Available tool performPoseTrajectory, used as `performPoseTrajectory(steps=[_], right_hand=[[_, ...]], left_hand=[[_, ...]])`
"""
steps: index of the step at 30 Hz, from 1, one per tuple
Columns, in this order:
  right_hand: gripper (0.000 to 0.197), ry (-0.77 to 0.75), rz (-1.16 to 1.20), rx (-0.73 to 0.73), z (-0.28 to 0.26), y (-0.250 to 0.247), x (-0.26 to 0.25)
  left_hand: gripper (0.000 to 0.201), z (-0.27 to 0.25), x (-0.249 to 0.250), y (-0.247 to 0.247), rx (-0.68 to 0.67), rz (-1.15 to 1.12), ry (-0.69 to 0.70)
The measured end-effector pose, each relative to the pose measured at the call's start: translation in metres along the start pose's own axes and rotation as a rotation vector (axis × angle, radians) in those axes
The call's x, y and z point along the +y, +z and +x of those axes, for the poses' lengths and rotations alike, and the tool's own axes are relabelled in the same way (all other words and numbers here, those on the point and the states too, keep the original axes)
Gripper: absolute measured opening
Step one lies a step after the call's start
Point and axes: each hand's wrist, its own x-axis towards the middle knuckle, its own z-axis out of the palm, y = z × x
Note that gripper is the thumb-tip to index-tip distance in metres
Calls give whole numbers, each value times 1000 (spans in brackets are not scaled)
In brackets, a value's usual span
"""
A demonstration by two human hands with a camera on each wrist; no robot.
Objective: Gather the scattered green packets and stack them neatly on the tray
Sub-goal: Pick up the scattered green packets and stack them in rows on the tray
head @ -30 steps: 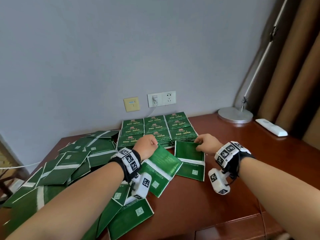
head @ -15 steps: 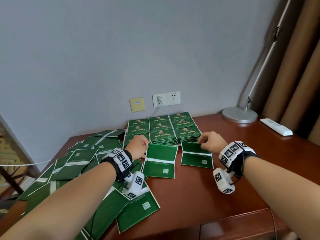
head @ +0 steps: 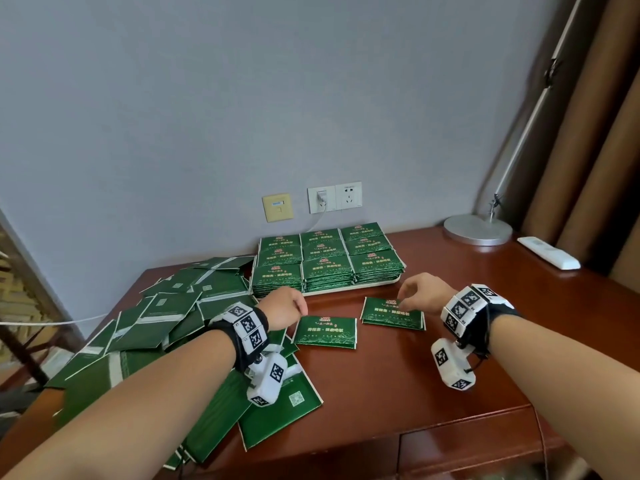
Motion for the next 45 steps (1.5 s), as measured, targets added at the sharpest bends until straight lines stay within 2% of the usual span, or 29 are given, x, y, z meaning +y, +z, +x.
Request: performPoseTrajectory(steps=[3,8,12,19,24,27,31,37,45], right_hand=[[26,71,-47,-14,3,1,6],[61,98,-161,-76,7,5,13],[70,110,-245,-82,7,8,12],[71,139,-279,-77,7,9,11],[58,106,-159,-73,4,7,8],[49,49,-66,-17,3,6,5],[45,-21,85,51,8,-1,-2],[42,-57,268,152,22,-19,-19],[39,-20,430,252,71,-36,-29]], left_hand=[[20,8,4,11,-23,38,-13],[59,26,4,24,-88,206,-52],[68,31,6,30,-148,319,-67],[63,28,10,25,-188,290,-73],[52,22,14,27,-132,224,-44],[46,19,13,27,-104,153,-22],[37,17,16,21,-42,52,-14],[38,24,10,-3,89,-174,-7],[36,43,-15,-54,257,-356,-121]])
